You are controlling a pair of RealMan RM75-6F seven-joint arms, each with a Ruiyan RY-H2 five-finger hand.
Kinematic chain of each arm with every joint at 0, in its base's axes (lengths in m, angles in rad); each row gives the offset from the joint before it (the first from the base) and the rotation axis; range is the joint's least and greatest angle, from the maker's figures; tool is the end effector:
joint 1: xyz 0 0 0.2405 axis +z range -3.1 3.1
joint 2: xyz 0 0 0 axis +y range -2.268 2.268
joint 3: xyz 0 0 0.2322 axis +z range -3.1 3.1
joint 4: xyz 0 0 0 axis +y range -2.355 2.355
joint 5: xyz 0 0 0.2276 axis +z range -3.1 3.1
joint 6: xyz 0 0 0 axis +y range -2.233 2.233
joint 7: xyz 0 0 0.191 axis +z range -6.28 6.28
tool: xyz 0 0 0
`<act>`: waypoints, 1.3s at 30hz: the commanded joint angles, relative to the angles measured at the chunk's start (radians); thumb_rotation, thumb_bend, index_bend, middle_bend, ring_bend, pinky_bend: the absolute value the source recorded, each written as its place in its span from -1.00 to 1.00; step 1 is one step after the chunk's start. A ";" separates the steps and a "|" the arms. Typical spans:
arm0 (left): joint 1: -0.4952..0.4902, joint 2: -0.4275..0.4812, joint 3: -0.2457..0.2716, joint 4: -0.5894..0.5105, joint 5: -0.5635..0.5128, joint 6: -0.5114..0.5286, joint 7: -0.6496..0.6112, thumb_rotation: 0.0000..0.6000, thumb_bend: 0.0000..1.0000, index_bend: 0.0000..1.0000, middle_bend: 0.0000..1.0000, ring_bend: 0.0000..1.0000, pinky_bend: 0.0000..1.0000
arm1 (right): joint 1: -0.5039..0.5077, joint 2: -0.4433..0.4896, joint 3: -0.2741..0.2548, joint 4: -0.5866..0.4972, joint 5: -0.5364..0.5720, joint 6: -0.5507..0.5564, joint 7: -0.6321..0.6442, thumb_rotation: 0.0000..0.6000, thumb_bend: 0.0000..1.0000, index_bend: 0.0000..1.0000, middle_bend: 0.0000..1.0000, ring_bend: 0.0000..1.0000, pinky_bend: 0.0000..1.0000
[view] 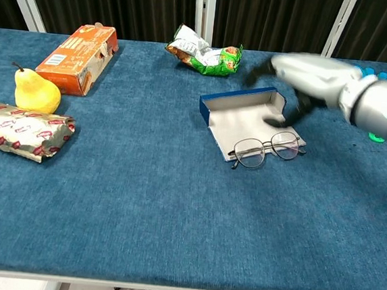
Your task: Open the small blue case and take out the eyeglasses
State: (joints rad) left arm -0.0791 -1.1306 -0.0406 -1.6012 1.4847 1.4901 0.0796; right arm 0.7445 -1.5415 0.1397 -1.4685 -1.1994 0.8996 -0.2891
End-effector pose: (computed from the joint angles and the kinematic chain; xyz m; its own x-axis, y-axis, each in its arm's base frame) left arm -0.3018 0.2239 0.1302 0.4656 0.0097 0.8850 0.8849 0.0114 -0.4657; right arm -0.1177 -0.3603 -0.0663 0.4824 -0.3024 0.8221 -0.8299 -0.4581 0.3184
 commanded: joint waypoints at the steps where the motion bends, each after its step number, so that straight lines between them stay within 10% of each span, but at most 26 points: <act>1: 0.000 0.000 0.000 0.000 0.000 0.000 0.001 1.00 -0.67 0.05 0.02 -0.17 -0.09 | -0.011 -0.013 -0.022 0.022 -0.004 -0.019 0.014 1.00 -0.40 -0.31 -0.53 -1.00 -1.00; 27: 0.000 0.000 0.000 0.001 0.000 0.000 -0.004 1.00 -0.67 0.05 0.02 -0.17 -0.09 | -0.002 -0.073 -0.029 0.124 -0.030 -0.044 0.066 1.00 -0.12 0.30 -0.38 -1.00 -1.00; 39: -0.001 0.000 0.000 -0.001 0.000 -0.001 -0.001 1.00 -0.67 0.05 0.02 -0.17 -0.09 | 0.059 0.026 -0.101 0.024 -0.360 -0.029 0.310 1.00 -0.04 0.51 -0.26 -0.95 -1.00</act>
State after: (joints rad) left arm -0.0800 -1.1301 -0.0405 -1.6019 1.4847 1.4897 0.0783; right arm 0.7749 -1.5343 0.0588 -1.4224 -1.5042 0.8731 -0.0251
